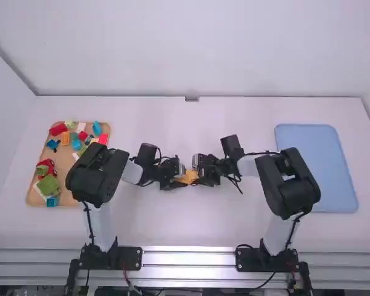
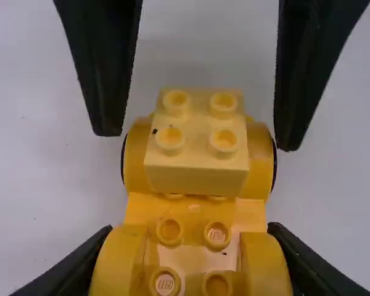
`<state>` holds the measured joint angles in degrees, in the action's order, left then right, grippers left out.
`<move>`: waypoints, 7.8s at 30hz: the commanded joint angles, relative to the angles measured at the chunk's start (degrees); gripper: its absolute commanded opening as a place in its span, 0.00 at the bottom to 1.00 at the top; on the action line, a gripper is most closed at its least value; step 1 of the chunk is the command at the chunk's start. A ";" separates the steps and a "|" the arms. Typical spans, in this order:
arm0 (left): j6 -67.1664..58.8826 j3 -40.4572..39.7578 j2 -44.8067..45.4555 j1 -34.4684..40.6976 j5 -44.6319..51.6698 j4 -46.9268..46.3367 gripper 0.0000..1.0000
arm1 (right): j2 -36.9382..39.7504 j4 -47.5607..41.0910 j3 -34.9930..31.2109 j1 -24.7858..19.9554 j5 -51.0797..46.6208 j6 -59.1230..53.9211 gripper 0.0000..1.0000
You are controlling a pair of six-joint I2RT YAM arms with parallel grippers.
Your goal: Assemble lego blocks to make yellow taxi
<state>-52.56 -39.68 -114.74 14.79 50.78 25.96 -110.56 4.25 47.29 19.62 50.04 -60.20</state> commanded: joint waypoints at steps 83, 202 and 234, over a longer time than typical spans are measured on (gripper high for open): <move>14.32 -33.99 25.18 -15.58 -19.39 -66.10 0.99 | 22.60 16.06 -2.25 -0.07 -14.36 29.05 0.99; 84.74 -23.21 23.23 -11.98 -42.66 -56.92 0.02 | 22.60 19.69 -2.25 -2.69 -14.05 37.88 0.99; 167.31 -21.53 7.52 5.16 -43.30 -56.96 0.03 | 22.60 15.85 -2.32 -5.75 -13.92 37.70 0.98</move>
<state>111.07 -60.51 -105.93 19.57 6.85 -30.57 -88.12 20.16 44.56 13.87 35.62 -22.61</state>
